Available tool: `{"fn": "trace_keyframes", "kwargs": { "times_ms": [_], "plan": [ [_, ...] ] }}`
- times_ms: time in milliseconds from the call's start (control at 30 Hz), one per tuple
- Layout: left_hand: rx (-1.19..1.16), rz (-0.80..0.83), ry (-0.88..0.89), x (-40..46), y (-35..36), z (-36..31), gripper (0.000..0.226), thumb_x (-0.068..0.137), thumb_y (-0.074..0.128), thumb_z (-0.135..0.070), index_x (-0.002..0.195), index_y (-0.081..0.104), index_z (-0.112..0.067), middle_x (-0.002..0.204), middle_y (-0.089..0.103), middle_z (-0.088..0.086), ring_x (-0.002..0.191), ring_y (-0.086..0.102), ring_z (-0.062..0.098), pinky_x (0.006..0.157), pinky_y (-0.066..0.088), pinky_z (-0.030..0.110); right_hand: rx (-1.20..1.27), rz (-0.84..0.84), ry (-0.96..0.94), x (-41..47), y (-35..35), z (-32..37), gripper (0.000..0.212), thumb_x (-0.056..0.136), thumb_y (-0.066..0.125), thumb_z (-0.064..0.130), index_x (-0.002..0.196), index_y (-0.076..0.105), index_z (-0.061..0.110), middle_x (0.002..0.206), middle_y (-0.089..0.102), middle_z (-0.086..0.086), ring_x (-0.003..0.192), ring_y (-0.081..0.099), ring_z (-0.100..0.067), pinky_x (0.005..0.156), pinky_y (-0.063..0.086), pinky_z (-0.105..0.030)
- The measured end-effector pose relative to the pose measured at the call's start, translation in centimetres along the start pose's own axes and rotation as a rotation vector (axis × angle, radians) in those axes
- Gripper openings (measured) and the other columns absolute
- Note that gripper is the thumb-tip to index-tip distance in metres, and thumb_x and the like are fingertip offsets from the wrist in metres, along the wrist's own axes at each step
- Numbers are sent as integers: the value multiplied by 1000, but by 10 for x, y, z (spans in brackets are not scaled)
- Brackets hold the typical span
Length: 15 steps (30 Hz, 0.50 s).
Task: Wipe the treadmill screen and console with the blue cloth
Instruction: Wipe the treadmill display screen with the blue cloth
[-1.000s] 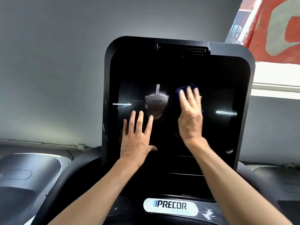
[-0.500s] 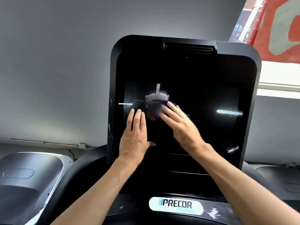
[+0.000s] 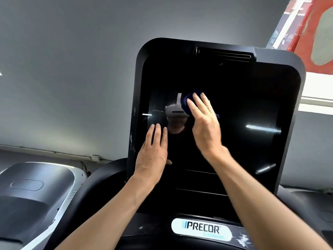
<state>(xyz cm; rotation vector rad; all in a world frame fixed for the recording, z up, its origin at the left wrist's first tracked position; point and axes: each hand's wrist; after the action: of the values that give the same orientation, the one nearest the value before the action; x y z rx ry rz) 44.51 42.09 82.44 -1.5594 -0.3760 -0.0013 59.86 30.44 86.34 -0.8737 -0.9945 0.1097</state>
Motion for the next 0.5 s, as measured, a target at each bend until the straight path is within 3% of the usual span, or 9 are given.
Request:
{"fn": "trace_keyframes", "kwargs": {
  "times_ms": [67, 200, 267, 400, 433, 500],
  "plan": [
    [-5, 19, -22, 1, -3, -2, 106, 92, 66, -50, 160, -2, -5, 166, -5, 19, 156, -8, 33, 123, 23, 36, 30, -44, -2, -2, 19, 26, 48, 95, 42, -2, 142, 55, 4, 153, 46, -14, 149, 31, -32, 119, 31, -50],
    [110, -28, 32, -6, -4, 13, 93, 74, 89, -29, 148, 42, 1, 155, 38, 22, 149, 30, 36, 122, 26, 41, 14, 221, -485, -28, 19, 9, 49, 96, 42, -3, 142, 56, 6, 154, 46, -10, 149, 32, -29, 122, 28, -48],
    [217, -18, 26, -16, -3, 22, 88, 80, 84, -20, 150, 36, 5, 157, 36, 24, 151, 25, 38, 126, 16, 45, 0, 189, -445, -21, 11, -1, 53, 91, 43, -9, 140, 57, 5, 152, 48, -11, 148, 34, -31, 123, 25, -44],
    [356, 43, 17, -25, -2, 26, 94, 92, 70, -31, 156, 13, 8, 164, 13, 29, 155, 1, 42, 126, -6, 50, 13, -6, -56, 5, 34, 53, 63, 86, 51, -21, 144, 52, 3, 154, 46, -13, 150, 30, -32, 125, 21, -42],
    [375, 36, 33, -26, -5, 24, 91, 93, 66, -31, 156, 14, 7, 164, 13, 29, 155, 2, 43, 126, -10, 50, 33, -11, -53, 5, 42, 66, 63, 85, 49, -20, 144, 51, 2, 154, 45, -14, 150, 29, -33, 124, 23, -45],
    [389, 1, 59, -27, -9, 23, 80, 98, 57, -28, 157, 15, 7, 164, 15, 29, 154, 6, 42, 124, -14, 50, 33, 100, -226, -6, 49, 69, 55, 91, 42, -9, 144, 52, 3, 155, 45, -13, 150, 29, -33, 122, 27, -47]
  ]
}}
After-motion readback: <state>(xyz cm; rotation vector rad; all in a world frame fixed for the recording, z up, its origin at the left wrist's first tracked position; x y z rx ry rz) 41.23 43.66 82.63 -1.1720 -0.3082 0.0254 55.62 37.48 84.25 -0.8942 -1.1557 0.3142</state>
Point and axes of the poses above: each hand's wrist, its own x-axis towards the middle knuckle, its own y-axis out of the palm, z = x × y
